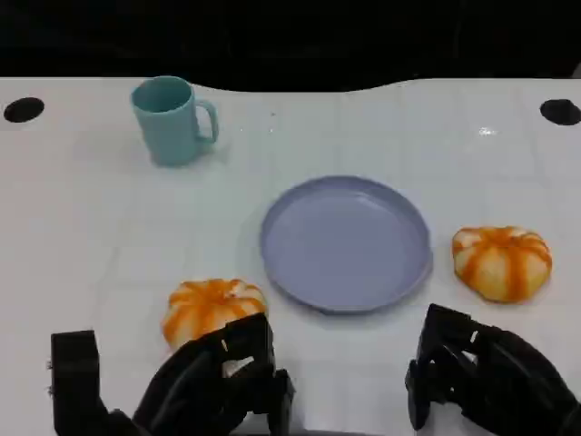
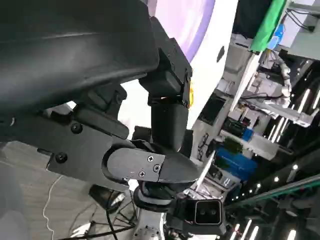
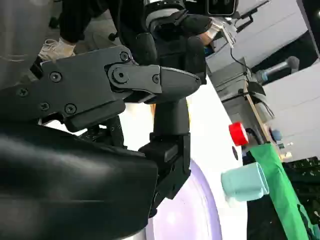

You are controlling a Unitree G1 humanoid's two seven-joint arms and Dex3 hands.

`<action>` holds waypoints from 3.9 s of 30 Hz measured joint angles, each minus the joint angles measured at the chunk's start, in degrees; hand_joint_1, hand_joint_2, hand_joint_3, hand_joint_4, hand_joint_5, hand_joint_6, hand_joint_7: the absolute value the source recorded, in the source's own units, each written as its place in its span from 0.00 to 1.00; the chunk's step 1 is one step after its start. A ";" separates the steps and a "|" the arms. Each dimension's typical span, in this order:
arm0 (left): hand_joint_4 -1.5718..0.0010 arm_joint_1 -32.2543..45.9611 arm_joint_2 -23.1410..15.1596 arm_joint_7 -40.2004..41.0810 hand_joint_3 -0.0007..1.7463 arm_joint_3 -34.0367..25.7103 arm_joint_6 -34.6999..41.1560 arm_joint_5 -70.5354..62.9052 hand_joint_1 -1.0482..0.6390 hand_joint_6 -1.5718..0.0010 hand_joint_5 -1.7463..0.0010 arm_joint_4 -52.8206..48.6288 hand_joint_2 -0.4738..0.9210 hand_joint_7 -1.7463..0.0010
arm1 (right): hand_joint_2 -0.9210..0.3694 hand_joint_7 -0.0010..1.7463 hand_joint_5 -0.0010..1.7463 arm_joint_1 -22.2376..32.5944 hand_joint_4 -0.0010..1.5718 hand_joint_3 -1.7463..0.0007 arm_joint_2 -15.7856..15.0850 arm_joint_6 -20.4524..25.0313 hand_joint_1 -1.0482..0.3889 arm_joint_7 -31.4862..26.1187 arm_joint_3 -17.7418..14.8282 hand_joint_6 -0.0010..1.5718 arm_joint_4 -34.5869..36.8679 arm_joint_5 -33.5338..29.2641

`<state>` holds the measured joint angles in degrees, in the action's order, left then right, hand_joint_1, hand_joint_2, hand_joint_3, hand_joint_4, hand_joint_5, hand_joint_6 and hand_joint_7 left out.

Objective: Grasp the bread from the table and place it into the plate.

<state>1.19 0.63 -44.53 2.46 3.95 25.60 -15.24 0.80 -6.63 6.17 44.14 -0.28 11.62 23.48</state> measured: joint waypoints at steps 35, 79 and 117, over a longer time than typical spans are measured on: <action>0.70 0.44 0.11 -0.87 0.13 -0.82 -3.41 0.51 0.20 0.68 0.06 2.92 1.00 0.32 | 0.00 0.99 1.00 1.28 0.39 0.74 0.01 0.88 0.36 -0.16 0.14 0.25 -1.69 0.00; 0.83 2.16 -18.02 33.04 0.06 7.97 -16.26 -84.20 0.14 0.82 0.71 29.71 1.00 1.00 | 0.00 0.99 1.00 2.19 0.39 0.76 0.10 2.68 0.36 -0.46 0.28 0.26 -3.77 1.05; 0.52 -18.40 -17.91 49.42 0.25 25.91 -5.45 -87.63 0.40 0.35 0.23 -7.18 1.00 0.88 | 0.00 1.00 1.00 2.03 0.40 0.75 -0.07 1.91 0.36 -0.11 0.05 0.25 -3.39 0.96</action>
<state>-17.21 -17.28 4.90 28.37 -1.50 -62.03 -22.41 2.83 -6.69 8.08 44.02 -0.23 8.23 24.45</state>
